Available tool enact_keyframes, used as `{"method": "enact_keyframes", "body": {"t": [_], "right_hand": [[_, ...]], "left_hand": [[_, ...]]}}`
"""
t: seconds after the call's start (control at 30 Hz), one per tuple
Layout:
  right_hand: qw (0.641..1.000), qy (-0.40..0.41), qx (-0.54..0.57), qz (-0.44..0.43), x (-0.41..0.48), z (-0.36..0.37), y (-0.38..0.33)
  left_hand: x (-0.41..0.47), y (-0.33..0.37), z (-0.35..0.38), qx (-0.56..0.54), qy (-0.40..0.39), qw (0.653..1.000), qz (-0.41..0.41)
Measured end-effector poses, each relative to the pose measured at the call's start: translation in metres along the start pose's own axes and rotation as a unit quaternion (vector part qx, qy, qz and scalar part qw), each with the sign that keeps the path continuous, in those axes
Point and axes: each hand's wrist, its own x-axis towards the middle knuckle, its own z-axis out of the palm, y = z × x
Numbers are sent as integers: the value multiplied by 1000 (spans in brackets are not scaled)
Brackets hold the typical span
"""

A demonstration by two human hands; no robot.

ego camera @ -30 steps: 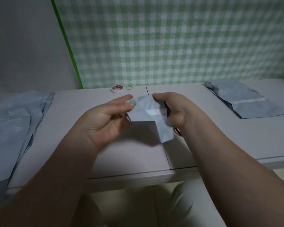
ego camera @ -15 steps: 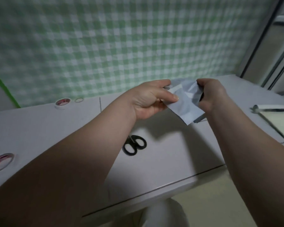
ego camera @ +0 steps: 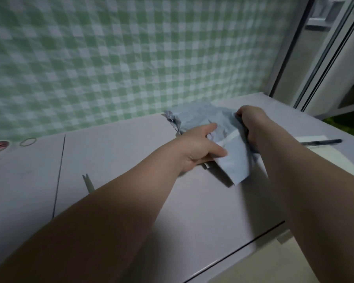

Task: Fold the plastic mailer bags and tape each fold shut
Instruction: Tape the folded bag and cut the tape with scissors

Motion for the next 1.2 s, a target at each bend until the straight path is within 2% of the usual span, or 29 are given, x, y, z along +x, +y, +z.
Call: {"method": "enact_keyframes", "body": {"t": [0.1, 0.23, 0.37, 0.43, 0.5, 0.6, 0.67, 0.7, 0.77, 0.8, 0.83, 0.87, 0.9, 0.93, 1.0, 1.07, 1.1, 1.2], "right_hand": [[989, 16, -140, -38, 10, -2, -1], [951, 45, -284, -109, 16, -2, 3], [911, 63, -377, -153, 16, 0, 5], [881, 69, -445, -148, 14, 2, 4], [868, 83, -469, -138, 8, 4, 6], [853, 104, -494, -136, 3, 7, 13], [812, 118, -549, -157, -3, 10, 19], [781, 127, -586, -173, -5, 11, 21], [701, 158, -663, -209, -8, 12, 26], [654, 176, -699, -230, -12, 13, 26], [615, 194, -723, -249, -16, 14, 26], [593, 202, -734, -262, -23, 15, 26], [588, 195, -741, -259, -26, 16, 28], [605, 179, -737, -242, -29, 18, 29], [678, 129, -706, -162, -37, 19, 34], [710, 106, -688, -106, -46, 18, 34], [715, 98, -688, -75, -54, 16, 31], [757, 36, -652, -25, -68, 26, 26]], "left_hand": [[-1, 4, 1, -126, 62, 989, -51], [6, 0, -6, -113, 169, 978, -42], [8, 0, -2, -18, 203, 979, -11], [7, -4, -3, 49, 220, 974, 4], [3, -4, -5, 96, 213, 972, -3], [-9, 2, -9, 45, 163, 985, -30], [-18, 4, -9, 18, 116, 991, -62], [-21, 1, -9, 55, 99, 991, -67], [-22, -3, -9, 229, 74, 969, -54], [-23, -3, -9, 352, 75, 932, -30], [-23, -3, -11, 465, 88, 881, 4], [-24, -3, -13, 537, 97, 837, 34], [-25, -4, -14, 571, 98, 814, 45], [-26, -5, -15, 584, 90, 805, 40], [-32, -8, -16, 605, 72, 792, 33], [-39, -11, -18, 610, 64, 789, 33], [-44, -11, -20, 610, 65, 789, 35], [-65, -5, -25, 603, 65, 794, 47]]}}
